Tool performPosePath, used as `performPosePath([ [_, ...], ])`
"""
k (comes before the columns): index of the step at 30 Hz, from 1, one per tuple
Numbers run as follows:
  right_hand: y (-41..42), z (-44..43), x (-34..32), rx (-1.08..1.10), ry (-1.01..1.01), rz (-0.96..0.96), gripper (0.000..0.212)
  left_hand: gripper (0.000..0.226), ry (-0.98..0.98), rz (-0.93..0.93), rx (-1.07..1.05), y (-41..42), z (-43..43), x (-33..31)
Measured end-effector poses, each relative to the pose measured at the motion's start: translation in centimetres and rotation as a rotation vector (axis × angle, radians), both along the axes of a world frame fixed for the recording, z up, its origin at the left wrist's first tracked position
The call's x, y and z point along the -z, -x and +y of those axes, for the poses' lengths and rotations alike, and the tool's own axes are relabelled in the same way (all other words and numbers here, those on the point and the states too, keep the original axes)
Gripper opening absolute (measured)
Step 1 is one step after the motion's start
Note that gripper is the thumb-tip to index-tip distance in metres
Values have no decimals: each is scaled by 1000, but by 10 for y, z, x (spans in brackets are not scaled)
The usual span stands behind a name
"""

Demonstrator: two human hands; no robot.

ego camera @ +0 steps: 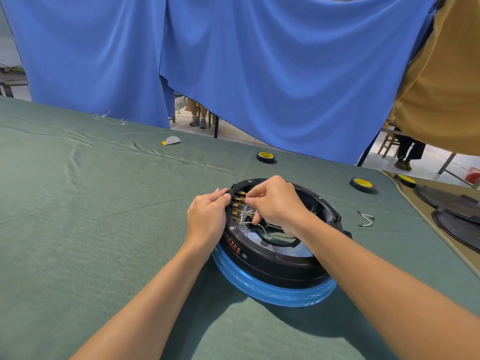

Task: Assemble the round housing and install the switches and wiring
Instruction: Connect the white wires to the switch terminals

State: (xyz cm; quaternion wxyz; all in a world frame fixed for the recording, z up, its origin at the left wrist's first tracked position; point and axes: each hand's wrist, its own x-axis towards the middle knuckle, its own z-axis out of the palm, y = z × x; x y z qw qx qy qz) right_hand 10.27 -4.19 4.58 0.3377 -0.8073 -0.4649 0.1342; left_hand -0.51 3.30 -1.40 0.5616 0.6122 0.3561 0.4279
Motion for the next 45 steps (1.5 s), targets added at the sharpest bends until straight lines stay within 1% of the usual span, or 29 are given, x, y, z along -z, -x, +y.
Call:
performPosePath([
  [5,0,-1,1,-24,-9,-11,11,56,12,2,-5,0,-1,1],
  [10,1,1,2,-25,-32,-61,12,54,1,-6,-17,0,-2,0],
  [16,3,7,8,-9,-38,-179,15,54,-2,-8,-32,-1,-3,1],
  [21,2,9,9,-37,-60,-196,14,52,-12,-16,-42,-2,-4,2],
  [26,0,7,5,-92,-34,-218,15,46,-17,-23,-42,-2,-3,1],
  [27,0,4,2,-108,-40,-228,16,42,-9,-27,-39,-1,-2,0],
  [29,-6,-4,-7,-105,-115,-279,17,27,8,-47,-30,-2,-1,2],
  [30,-13,-10,-12,-84,-176,-322,17,20,12,-58,-36,-2,0,3],
  [31,-21,-18,-17,-53,-236,-364,17,17,11,-65,-48,-3,1,5],
  [33,-44,-38,-22,35,-309,-433,16,18,20,-81,-71,-4,0,8],
  [35,-75,-59,-17,181,-360,-447,15,27,44,-112,-72,-5,-1,8],
  [37,-110,-82,-4,374,-384,-387,15,41,76,-137,-75,-7,-2,8],
  [38,-127,-92,5,456,-344,-359,17,44,88,-146,-76,-7,-2,8],
  [39,-143,-101,16,503,-252,-350,21,44,96,-150,-72,-8,-2,9],
  [41,-166,-114,40,494,-7,-358,34,43,107,-154,-60,-9,-2,10],
  [42,-174,-119,50,477,66,-369,36,43,109,-155,-59,-9,-1,11],
  [43,-179,-122,57,483,81,-372,32,43,110,-160,-59,-9,0,12],
  [45,-185,-122,64,561,11,-338,22,42,118,-174,-65,-11,1,13],
])
